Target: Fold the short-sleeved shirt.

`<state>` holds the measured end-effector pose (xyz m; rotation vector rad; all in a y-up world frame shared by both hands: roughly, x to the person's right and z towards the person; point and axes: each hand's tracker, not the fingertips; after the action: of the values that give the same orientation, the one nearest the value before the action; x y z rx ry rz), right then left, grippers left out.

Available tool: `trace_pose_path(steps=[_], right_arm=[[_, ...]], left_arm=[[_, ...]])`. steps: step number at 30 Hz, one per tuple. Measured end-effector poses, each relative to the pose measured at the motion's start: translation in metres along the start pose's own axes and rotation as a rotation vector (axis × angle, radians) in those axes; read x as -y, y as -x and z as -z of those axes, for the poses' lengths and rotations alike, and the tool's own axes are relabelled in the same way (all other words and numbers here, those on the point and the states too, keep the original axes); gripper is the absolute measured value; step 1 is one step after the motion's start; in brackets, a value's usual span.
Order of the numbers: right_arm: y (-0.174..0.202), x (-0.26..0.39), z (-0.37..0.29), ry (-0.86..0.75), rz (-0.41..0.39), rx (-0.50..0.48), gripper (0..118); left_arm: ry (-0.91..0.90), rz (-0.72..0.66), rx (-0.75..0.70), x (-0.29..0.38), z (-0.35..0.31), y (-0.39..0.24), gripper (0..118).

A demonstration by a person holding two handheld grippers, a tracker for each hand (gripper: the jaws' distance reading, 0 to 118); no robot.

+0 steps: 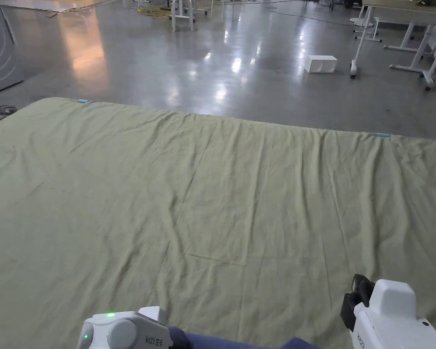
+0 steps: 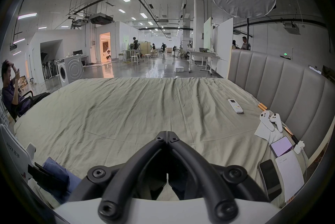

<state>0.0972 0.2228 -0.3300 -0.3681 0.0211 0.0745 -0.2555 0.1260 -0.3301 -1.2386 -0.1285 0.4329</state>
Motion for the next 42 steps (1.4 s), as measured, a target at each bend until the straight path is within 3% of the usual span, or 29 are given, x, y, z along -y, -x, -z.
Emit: trace_pose_path(steps=[2, 3, 10, 13, 14, 15, 16, 18, 24, 32, 42], right_arm=[[0.001, 0.001, 0.0, 0.0, 0.0, -0.006, 0], [0.001, 0.002, 0.0, -0.001, -0.001, -0.009, 0], [0.002, 0.004, 0.0, 0.004, -0.011, -0.014, 0], [0.001, 0.005, 0.001, 0.01, -0.005, -0.016, 0], [0.002, 0.006, 0.001, 0.01, -0.004, -0.017, 0], [0.002, 0.006, 0.001, 0.011, -0.004, -0.016, 0], [0.002, 0.006, 0.001, 0.011, -0.004, -0.015, 0], [0.002, 0.007, 0.001, 0.012, -0.001, -0.018, 0], [0.0, 0.009, 0.001, 0.021, 0.004, -0.017, 0], [-0.004, 0.012, -0.001, 0.032, -0.004, -0.011, 0], [-0.005, 0.014, -0.002, 0.041, 0.0, -0.011, 0]], left_arm=[[-0.026, 0.01, 0.031, 0.001, -0.01, -0.002, 55], [-0.033, 0.015, 0.039, 0.0, -0.017, -0.002, 57], [-0.139, 0.023, 0.112, -0.005, -0.076, 0.008, 57], [-0.176, 0.043, 0.085, -0.006, -0.09, 0.014, 50], [-0.184, 0.044, 0.074, -0.005, -0.091, 0.016, 41], [-0.186, 0.046, 0.06, -0.005, -0.089, 0.018, 22], [-0.181, 0.045, 0.044, -0.004, -0.084, 0.02, 19], [-0.153, 0.045, 0.007, -0.002, -0.07, 0.022, 18], [-0.08, 0.048, 0.092, 0.009, -0.024, 0.007, 16], [-0.06, 0.164, 0.166, 0.032, -0.005, -0.036, 16], [-0.047, 0.11, 0.157, 0.042, 0.019, -0.038, 14]])
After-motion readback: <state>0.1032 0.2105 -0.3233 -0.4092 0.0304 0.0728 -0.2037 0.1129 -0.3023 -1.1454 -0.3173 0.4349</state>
